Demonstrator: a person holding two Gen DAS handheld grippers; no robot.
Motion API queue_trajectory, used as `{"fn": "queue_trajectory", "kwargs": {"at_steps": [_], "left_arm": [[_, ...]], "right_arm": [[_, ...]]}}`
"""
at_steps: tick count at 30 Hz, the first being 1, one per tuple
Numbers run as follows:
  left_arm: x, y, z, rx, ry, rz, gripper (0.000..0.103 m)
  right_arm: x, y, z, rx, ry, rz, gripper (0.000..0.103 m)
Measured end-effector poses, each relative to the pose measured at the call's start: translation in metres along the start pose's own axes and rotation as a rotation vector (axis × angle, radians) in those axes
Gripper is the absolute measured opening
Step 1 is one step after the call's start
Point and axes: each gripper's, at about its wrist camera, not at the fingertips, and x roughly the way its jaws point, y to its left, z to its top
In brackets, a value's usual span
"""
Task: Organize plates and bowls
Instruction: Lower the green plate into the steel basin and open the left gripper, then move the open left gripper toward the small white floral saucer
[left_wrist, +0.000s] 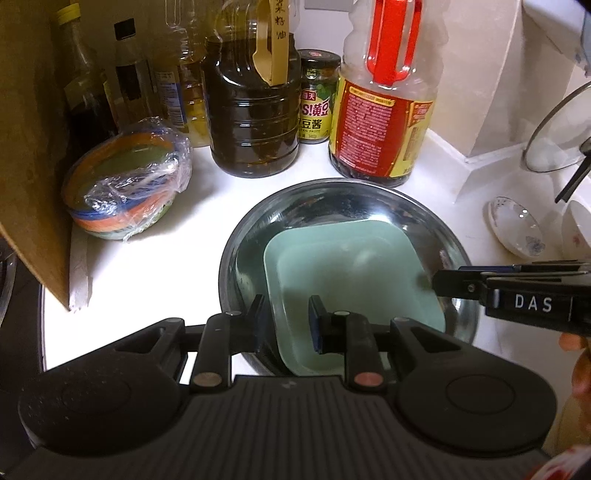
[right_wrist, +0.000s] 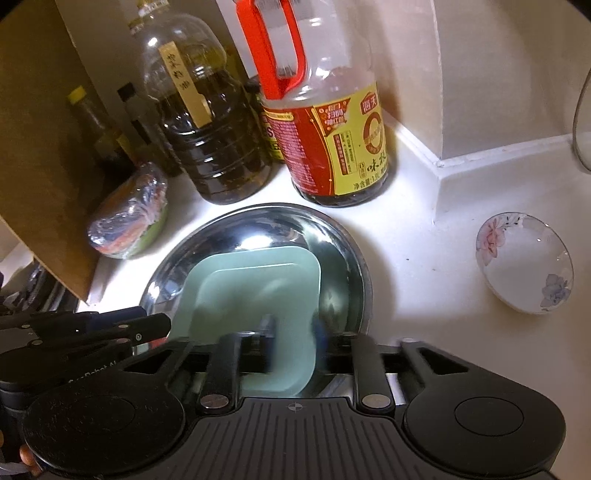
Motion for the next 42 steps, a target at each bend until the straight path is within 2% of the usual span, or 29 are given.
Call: {"fn": "queue_trajectory", "kwargs": {"at_steps": [1,5,21,42], "left_arm": [[-0.004,0.0,-0.002,-0.001,-0.001,-0.002,0.022],[-0.017,-0.001,-0.008,-0.005,0.001,-0.007,0.022],[-0.04,-0.032,-0.041,0.013,0.031,-0.042,0.022],[-0.058,-0.069,-0.069,0.032,0.053,-0.035,0.022]], "right_arm": [[-0.003,0.0,-0.001,-0.003,-0.003,0.004,0.039],[-0.017,-0.002,-0.006,0.007,-0.014,0.015,0.042],[-0.054,-0.013,-0.043,0.044,0.016,0.02,0.043],[-0.078,-0.032,-0.071,0.058,0.037,0.0,0.044]]}}
